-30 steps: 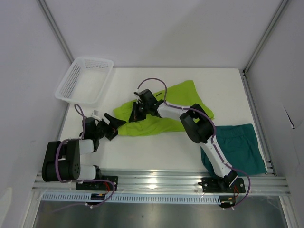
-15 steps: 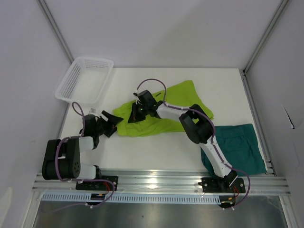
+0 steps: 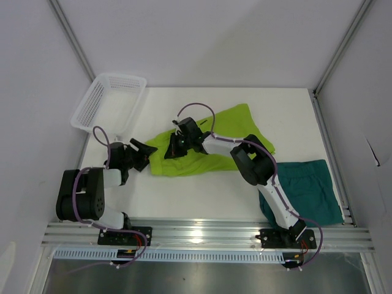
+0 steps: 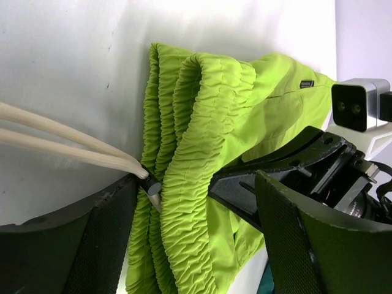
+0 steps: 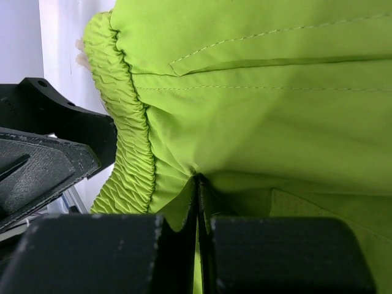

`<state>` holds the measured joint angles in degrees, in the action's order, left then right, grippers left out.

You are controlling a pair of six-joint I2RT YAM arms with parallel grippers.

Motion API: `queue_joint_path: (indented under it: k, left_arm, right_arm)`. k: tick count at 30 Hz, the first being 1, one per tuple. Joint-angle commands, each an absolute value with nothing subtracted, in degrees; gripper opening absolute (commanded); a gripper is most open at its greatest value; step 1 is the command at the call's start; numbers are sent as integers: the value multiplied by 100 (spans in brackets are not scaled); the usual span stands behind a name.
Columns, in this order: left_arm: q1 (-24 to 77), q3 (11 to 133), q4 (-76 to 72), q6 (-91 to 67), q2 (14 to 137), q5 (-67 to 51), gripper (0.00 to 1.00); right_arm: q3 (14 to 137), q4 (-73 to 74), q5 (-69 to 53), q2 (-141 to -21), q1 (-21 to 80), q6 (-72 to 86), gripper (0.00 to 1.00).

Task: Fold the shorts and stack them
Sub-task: Fold the shorts

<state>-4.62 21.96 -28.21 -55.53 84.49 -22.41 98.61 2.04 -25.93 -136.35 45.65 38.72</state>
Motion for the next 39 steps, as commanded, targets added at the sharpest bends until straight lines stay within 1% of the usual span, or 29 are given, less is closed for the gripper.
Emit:
queue_joint_path:
  k: [1, 3, 4, 7, 11, 14, 18, 21, 26, 28, 34, 38, 39]
  left_arm:
    - [-387, 2355, -2856, -5520, 8587, -2039, 77]
    - [-369, 2390, -2926, -5528, 8631, -2074, 73]
    - [-352, 2425, -3014, -5528, 8666, -2109, 68]
    - [-343, 2479, -3146, -5502, 8815, -2294, 58]
    - [-343, 2426, -3392, -5502, 8851, -2452, 52]
    - [-334, 2356, -3813, -5528, 8956, -2715, 49]
    - [-316, 2250, -4769, -5686, 9219, -3250, 48]
    - [-299, 2250, -4983, -5757, 9316, -3375, 47]
    - [-159, 2355, -4563, -5494, 9062, -3147, 43]
    - [-80, 2443, -4238, -5345, 8965, -3050, 42]
    - [263, 2715, -3271, -4923, 8693, -2585, 36]
    - [500, 3023, -2621, -4650, 8622, -2233, 38]
    - [544, 3232, -2167, -4580, 8622, -2024, 39]
  right_arm:
    - [9747, 413, -2593, -13685, 4667, 3876, 0]
    - [9747, 413, -2584, -13693, 4676, 3893, 0]
    - [9747, 404, -2584, -13693, 4676, 3894, 0]
    - [9738, 413, -2584, -13693, 4676, 3920, 0]
    - [9756, 369, -2610, -13702, 4676, 3937, 0]
    - [9747, 325, -2645, -13711, 4684, 3981, 0]
    - [9738, 229, -2751, -13746, 4676, 4069, 0]
    - [9747, 167, -2795, -13781, 4676, 4131, 0]
    - [9765, 132, -2813, -13816, 4676, 4175, 0]
    - [9773, 114, -2813, -13808, 4676, 4184, 0]
    - [9791, 70, -2865, -13799, 4676, 4201, 0]
    - [9800, 62, -2883, -13790, 4667, 4201, 0]
    - [9791, 70, -2883, -13790, 4667, 4201, 0]
